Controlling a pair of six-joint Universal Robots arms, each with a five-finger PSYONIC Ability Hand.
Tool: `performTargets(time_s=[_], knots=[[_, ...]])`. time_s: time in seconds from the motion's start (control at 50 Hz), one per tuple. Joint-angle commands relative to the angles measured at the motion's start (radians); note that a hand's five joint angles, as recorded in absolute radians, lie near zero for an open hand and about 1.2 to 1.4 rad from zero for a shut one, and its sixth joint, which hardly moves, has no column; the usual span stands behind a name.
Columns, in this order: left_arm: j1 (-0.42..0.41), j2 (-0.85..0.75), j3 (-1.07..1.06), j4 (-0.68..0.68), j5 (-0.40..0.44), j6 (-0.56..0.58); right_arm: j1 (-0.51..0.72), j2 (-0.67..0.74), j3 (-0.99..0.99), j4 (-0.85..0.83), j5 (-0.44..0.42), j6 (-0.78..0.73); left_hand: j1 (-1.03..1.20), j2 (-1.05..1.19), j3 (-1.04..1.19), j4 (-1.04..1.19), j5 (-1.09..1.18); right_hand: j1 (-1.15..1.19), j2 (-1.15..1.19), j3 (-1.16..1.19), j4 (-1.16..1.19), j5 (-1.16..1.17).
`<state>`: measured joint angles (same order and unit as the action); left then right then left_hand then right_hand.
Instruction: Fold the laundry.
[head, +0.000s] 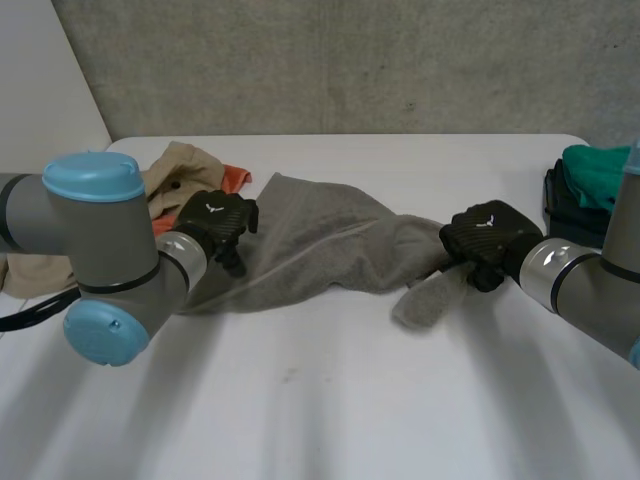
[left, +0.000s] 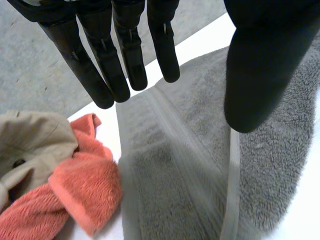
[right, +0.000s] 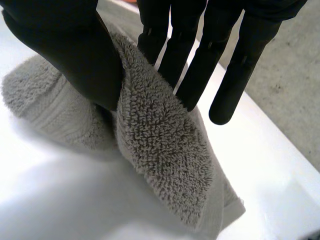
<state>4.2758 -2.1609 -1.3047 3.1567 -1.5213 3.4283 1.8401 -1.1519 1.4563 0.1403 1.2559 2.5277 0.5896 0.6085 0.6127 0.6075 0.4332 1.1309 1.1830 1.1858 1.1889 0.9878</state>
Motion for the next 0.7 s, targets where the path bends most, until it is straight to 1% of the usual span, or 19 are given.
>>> performTargets(time_s=[0.02,0.06,0.16,0.24,0.32,0.36,0.44,0.46,0.5,0.52,0.6,0.62,0.68,0.7], knots=[[-0.001,-0.007,-0.002,-0.04,-0.069,-0.009,0.024,0.011,0.001,0.041,0.048,-0.032,0.032,0.013,0.009,0.014,0.014,0.265,0.213,0.21,0.207,0.234],[0.001,-0.022,0.002,-0.052,-0.088,-0.008,0.033,0.009,0.007,0.079,0.051,-0.055,-0.003,-0.022,-0.026,-0.021,-0.021,0.265,0.213,0.21,0.207,0.234],[0.001,-0.06,0.022,-0.09,-0.097,-0.003,0.034,-0.017,0.058,0.127,0.045,-0.093,-0.039,-0.057,-0.062,-0.056,-0.057,0.265,0.213,0.21,0.207,0.234],[0.001,-0.097,0.05,-0.132,-0.091,-0.006,0.024,-0.046,0.117,0.101,0.039,-0.115,-0.021,-0.04,-0.044,-0.039,-0.039,0.265,0.213,0.21,0.207,0.234],[0.002,-0.148,0.087,-0.179,-0.094,-0.005,0.004,-0.063,0.179,0.033,0.03,-0.118,0.084,0.065,0.061,0.067,0.066,0.265,0.213,0.21,0.207,0.234],[0.004,-0.162,0.099,-0.187,-0.102,-0.004,-0.001,-0.066,0.196,0.01,0.027,-0.115,0.099,0.08,0.076,0.082,0.081,0.265,0.213,0.21,0.207,0.234],[0.007,-0.188,0.123,-0.199,-0.114,-0.001,0.001,-0.066,0.222,-0.013,0.023,-0.116,0.243,0.224,0.22,0.225,0.225,0.265,0.213,0.21,0.207,0.234],[0.004,-0.192,0.133,-0.201,-0.112,-0.006,0.004,-0.069,0.226,-0.01,0.025,-0.118,0.421,0.402,0.397,0.403,0.402,0.265,0.213,0.21,0.207,0.234],[0.002,-0.189,0.136,-0.202,-0.112,-0.006,0.01,-0.074,0.228,-0.002,0.023,-0.121,0.706,0.687,0.682,0.688,0.687,0.265,0.213,0.21,0.207,0.234],[0.002,-0.186,0.137,-0.204,-0.114,-0.006,0.014,-0.078,0.231,0.002,0.022,-0.122,0.806,0.787,0.783,0.788,0.788,0.265,0.213,0.21,0.207,0.234],[0.001,-0.16,0.146,-0.195,-0.126,-0.004,0.039,-0.091,0.251,0.067,-0.025,-0.161,0.807,0.788,0.784,0.789,0.789,0.265,0.213,0.21,0.207,0.234],[0.001,-0.148,0.154,-0.19,-0.134,-0.004,0.057,-0.097,0.268,0.109,-0.068,-0.211,0.807,0.788,0.784,0.789,0.789,0.265,0.213,0.21,0.207,0.234],[-0.002,-0.119,0.174,-0.172,-0.143,0.0,0.085,-0.092,0.289,0.186,-0.133,-0.318,0.807,0.788,0.784,0.789,0.789,0.265,0.213,0.21,0.207,0.234],[-0.002,-0.111,0.183,-0.166,-0.145,0.0,0.091,-0.089,0.294,0.235,-0.147,-0.407,0.807,0.788,0.784,0.789,0.789,0.265,0.213,0.21,0.207,0.234]])
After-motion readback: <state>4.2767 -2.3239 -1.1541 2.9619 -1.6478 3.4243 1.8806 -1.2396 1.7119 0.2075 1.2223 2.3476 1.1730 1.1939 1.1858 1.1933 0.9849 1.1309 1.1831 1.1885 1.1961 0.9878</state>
